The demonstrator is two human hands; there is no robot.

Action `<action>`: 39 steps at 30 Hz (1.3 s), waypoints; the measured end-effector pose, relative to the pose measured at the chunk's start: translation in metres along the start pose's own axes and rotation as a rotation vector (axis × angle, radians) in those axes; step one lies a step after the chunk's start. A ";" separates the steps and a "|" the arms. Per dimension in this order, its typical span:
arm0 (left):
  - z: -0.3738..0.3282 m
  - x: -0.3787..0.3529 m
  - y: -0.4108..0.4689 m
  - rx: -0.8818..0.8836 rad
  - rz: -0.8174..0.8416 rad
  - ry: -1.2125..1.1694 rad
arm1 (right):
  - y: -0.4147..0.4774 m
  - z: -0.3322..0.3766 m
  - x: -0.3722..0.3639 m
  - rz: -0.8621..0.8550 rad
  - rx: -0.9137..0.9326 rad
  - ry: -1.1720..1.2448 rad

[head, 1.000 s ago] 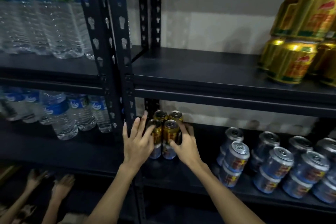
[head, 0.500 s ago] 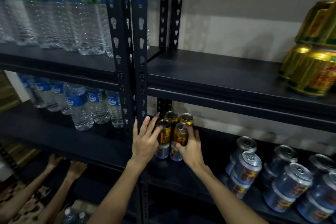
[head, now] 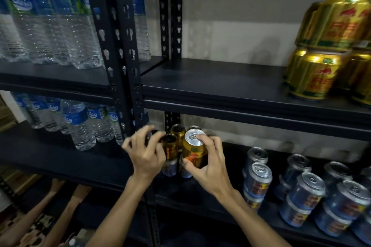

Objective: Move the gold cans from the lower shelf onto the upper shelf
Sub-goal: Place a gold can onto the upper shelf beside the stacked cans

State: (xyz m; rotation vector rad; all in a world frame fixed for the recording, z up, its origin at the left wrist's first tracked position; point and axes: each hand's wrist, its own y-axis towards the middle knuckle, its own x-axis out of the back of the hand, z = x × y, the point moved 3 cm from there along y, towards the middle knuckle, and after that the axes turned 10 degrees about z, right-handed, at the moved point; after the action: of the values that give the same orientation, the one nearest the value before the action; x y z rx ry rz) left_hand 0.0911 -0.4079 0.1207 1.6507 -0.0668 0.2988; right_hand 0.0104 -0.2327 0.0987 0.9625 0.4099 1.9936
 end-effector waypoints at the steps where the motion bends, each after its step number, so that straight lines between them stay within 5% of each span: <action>1: -0.005 0.006 0.015 -0.006 -0.038 -0.020 | 0.001 0.007 0.005 -0.014 0.033 -0.012; 8: -0.028 0.034 0.100 -0.065 -0.183 -0.090 | 0.016 0.039 0.028 -0.062 0.147 -0.001; 15: -0.039 0.040 0.155 -0.027 -0.087 -0.282 | 0.033 0.101 0.073 -0.093 0.355 0.004; 18: -0.040 0.031 0.184 0.078 0.111 -0.437 | 0.057 0.139 0.109 -0.152 0.431 -0.002; 21: -0.036 0.002 0.203 0.169 0.497 -0.523 | 0.088 0.159 0.144 -0.157 0.308 0.004; 26: -0.035 -0.038 0.206 0.303 1.108 -0.161 | 0.144 0.149 0.172 -0.145 0.029 -0.142; 39: -0.034 -0.039 0.203 0.306 1.307 -0.047 | 0.178 0.089 0.180 -0.121 -0.326 -0.359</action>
State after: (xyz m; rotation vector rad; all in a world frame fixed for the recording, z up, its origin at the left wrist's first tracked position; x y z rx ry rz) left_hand 0.0035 -0.4016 0.3107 1.6999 -1.2038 1.2932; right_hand -0.0816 -0.1944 0.3480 1.0308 -0.0549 1.6680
